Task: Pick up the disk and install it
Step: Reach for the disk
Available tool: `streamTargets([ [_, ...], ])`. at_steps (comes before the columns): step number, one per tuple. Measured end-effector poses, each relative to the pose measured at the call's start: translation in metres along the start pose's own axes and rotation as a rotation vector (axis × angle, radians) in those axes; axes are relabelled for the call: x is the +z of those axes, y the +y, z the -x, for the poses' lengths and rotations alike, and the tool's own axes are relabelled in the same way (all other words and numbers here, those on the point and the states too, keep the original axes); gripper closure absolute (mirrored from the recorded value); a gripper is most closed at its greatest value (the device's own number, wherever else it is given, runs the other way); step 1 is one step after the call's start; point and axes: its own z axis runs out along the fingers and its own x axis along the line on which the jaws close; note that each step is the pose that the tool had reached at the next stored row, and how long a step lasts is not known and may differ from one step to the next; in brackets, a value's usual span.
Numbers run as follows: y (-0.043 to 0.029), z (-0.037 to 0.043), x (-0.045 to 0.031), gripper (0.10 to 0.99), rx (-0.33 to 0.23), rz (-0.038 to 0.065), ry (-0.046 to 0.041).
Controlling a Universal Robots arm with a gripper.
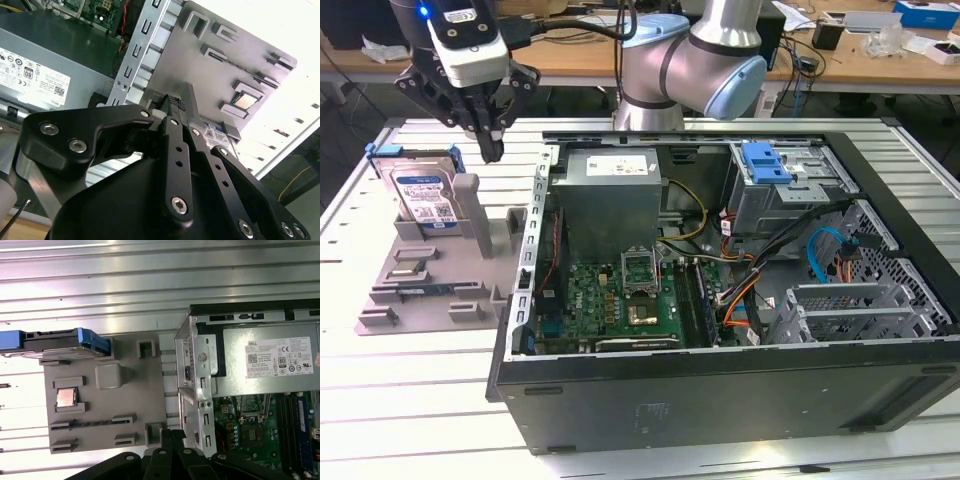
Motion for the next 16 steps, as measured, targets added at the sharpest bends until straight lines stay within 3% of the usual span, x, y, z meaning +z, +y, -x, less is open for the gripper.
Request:
streamTargets([
  [16,-0.0020,-0.0271,-0.0006,0.980,0.000,0.000,-0.0001],
])
